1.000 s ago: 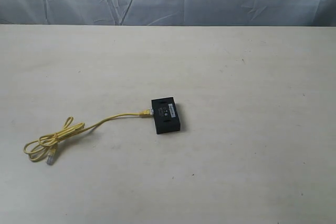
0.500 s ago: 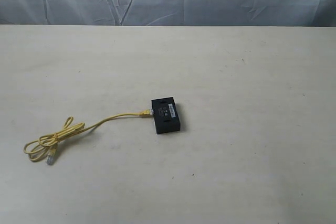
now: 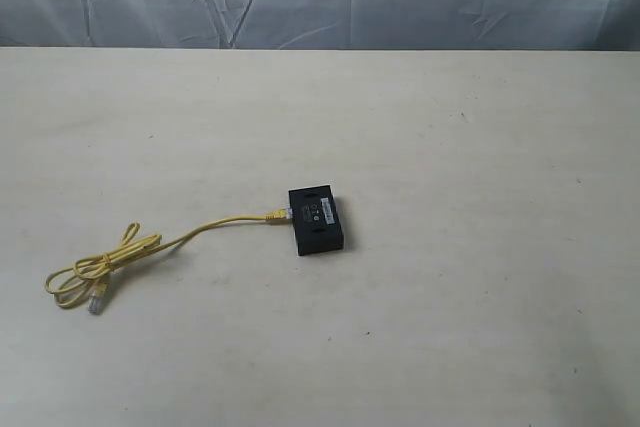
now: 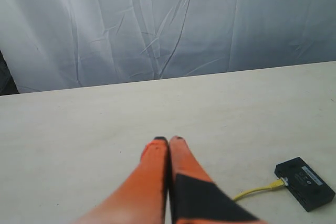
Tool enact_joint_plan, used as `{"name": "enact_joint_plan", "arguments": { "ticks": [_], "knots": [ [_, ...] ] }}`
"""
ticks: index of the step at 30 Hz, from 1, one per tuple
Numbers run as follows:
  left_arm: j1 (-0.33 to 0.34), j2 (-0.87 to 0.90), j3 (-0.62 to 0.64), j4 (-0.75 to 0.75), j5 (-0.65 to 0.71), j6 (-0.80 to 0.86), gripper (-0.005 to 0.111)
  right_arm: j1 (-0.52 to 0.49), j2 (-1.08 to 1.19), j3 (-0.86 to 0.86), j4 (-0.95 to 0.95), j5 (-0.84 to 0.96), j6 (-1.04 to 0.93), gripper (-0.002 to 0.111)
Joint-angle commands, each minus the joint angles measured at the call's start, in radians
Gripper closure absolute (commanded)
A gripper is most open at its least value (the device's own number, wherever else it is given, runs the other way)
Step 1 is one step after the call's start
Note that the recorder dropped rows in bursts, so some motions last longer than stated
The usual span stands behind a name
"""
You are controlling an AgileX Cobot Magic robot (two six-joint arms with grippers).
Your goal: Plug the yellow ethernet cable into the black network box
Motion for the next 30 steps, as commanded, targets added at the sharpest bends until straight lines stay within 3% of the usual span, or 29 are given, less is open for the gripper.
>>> {"name": "enact_joint_plan", "arguments": {
  "ticks": [1, 13, 30],
  "knots": [
    [0.002, -0.005, 0.004, 0.004, -0.007, -0.001, 0.107, -0.005, -0.006, 0.013, -0.011, -0.017, -0.002, 0.109],
    [0.002, -0.005, 0.004, 0.004, -0.007, -0.001, 0.107, 0.065, -0.006, 0.103, -0.08, -0.028, -0.002, 0.109],
    [0.002, -0.005, 0.004, 0.004, -0.006, 0.001, 0.107, 0.071, -0.006, 0.148, -0.079, -0.07, -0.002, 0.109]
  ]
}}
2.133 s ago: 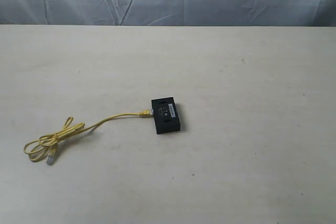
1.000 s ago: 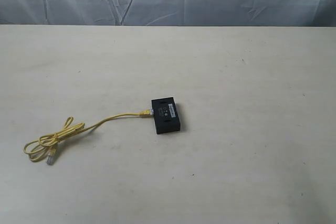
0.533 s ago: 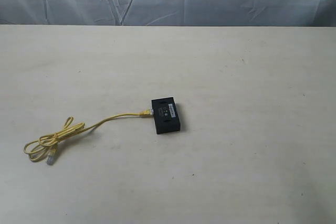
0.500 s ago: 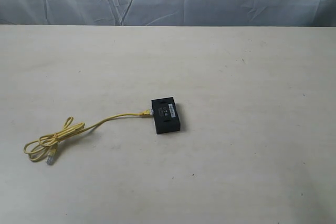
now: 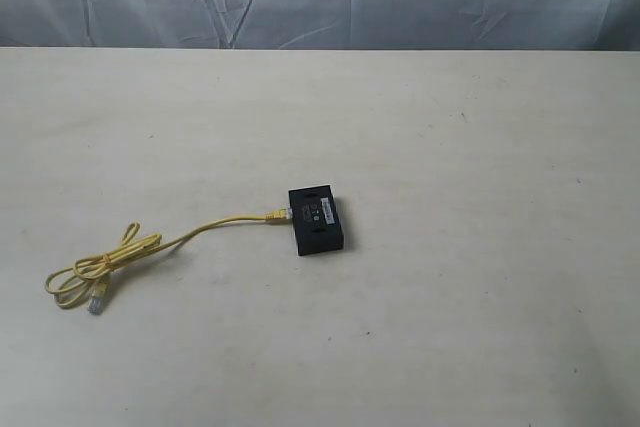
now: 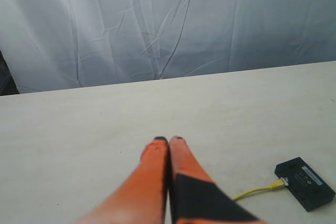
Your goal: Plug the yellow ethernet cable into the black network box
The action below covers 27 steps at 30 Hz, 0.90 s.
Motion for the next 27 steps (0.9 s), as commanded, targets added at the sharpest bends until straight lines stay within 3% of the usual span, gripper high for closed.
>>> {"name": "enact_joint_plan", "arguments": {
  "ticks": [1, 18, 23, 27],
  "knots": [
    [0.002, -0.005, 0.004, 0.004, -0.006, 0.001, 0.107, 0.003, -0.006, 0.005, 0.0, -0.017, -0.002, 0.109],
    [0.006, -0.027, 0.004, 0.007, -0.004, 0.001, 0.107, 0.003, -0.006, 0.005, 0.002, -0.017, 0.0, 0.109],
    [0.06, -0.114, 0.03, 0.001, -0.003, 0.001, 0.107, 0.003, -0.006, 0.005, 0.002, -0.017, 0.0, 0.109],
    [0.113, -0.202, 0.127, 0.019, -0.028, 0.001, 0.107, 0.003, -0.006, 0.005, 0.002, -0.017, 0.0, 0.109]
  ]
}}
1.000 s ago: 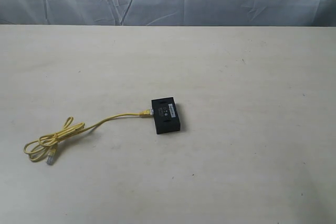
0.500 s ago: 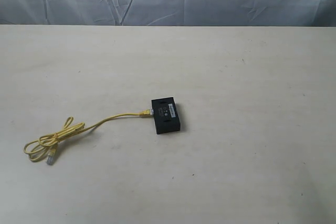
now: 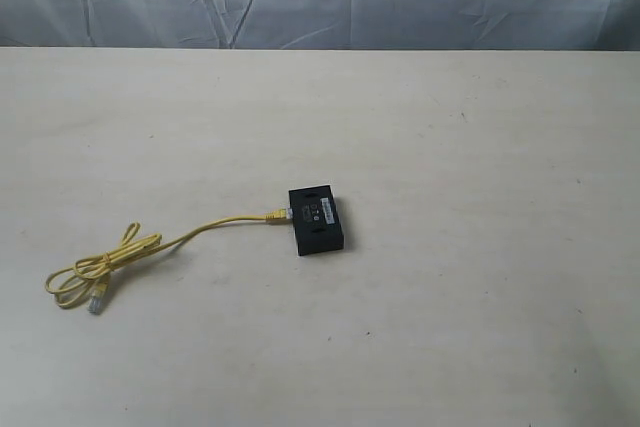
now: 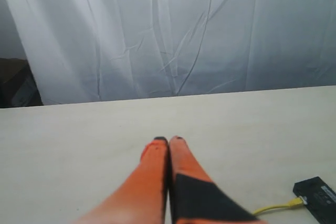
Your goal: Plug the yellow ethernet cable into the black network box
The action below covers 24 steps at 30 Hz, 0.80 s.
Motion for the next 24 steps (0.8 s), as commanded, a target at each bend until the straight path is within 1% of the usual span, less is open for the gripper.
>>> {"name": "enact_joint_plan", "arguments": {
  "ticks": [1, 4, 10, 15, 17, 24],
  "knots": [
    [0.053, -0.094, 0.119, 0.019, -0.041, -0.001, 0.107, 0.003, -0.006, 0.005, 0.002, -0.016, -0.002, 0.109],
    [0.066, -0.149, 0.217, 0.019, -0.109, -0.001, 0.107, 0.003, -0.006, 0.005, 0.002, -0.016, -0.002, 0.109],
    [0.066, -0.24, 0.425, 0.013, -0.31, -0.003, 0.107, 0.003, -0.006, 0.005, 0.002, -0.016, -0.002, 0.109],
    [0.066, -0.253, 0.547, 0.017, -0.331, 0.0, 0.107, 0.003, -0.006, 0.005, 0.002, -0.016, -0.002, 0.109],
    [0.066, -0.253, 0.581, 0.02, -0.333, 0.0, 0.107, 0.003, -0.006, 0.005, 0.009, -0.016, -0.002, 0.109],
    [0.066, -0.253, 0.583, 0.041, -0.352, 0.0, 0.107, 0.003, -0.006, 0.005, 0.01, -0.017, -0.002, 0.109]
  ]
}}
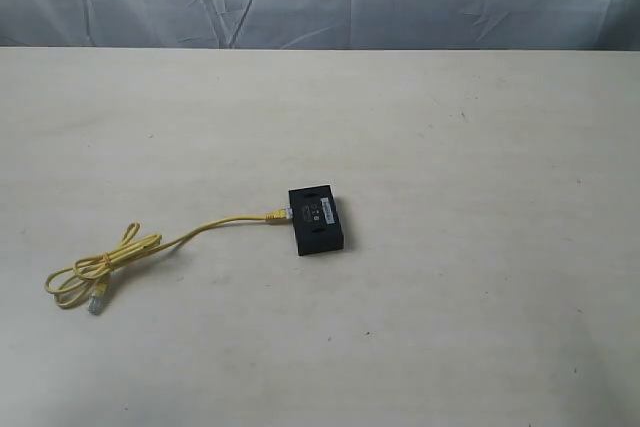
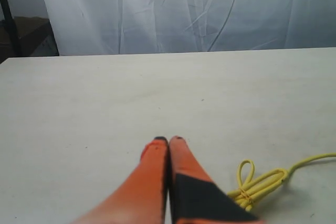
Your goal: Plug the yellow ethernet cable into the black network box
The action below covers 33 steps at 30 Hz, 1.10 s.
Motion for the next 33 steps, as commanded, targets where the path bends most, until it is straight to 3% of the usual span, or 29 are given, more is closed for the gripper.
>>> {"name": "enact_joint_plan", "arguments": {
  "ticks": [1, 33],
  "knots": [
    [0.002, -0.007, 0.004, 0.026, -0.021, 0.0, 0.107, 0.003, -0.006, 0.005, 0.002, -0.015, -0.002, 0.109],
    [0.002, -0.007, 0.004, -0.017, -0.023, -0.063, 0.107, 0.003, -0.006, 0.005, 0.002, -0.015, -0.002, 0.109]
  ]
}}
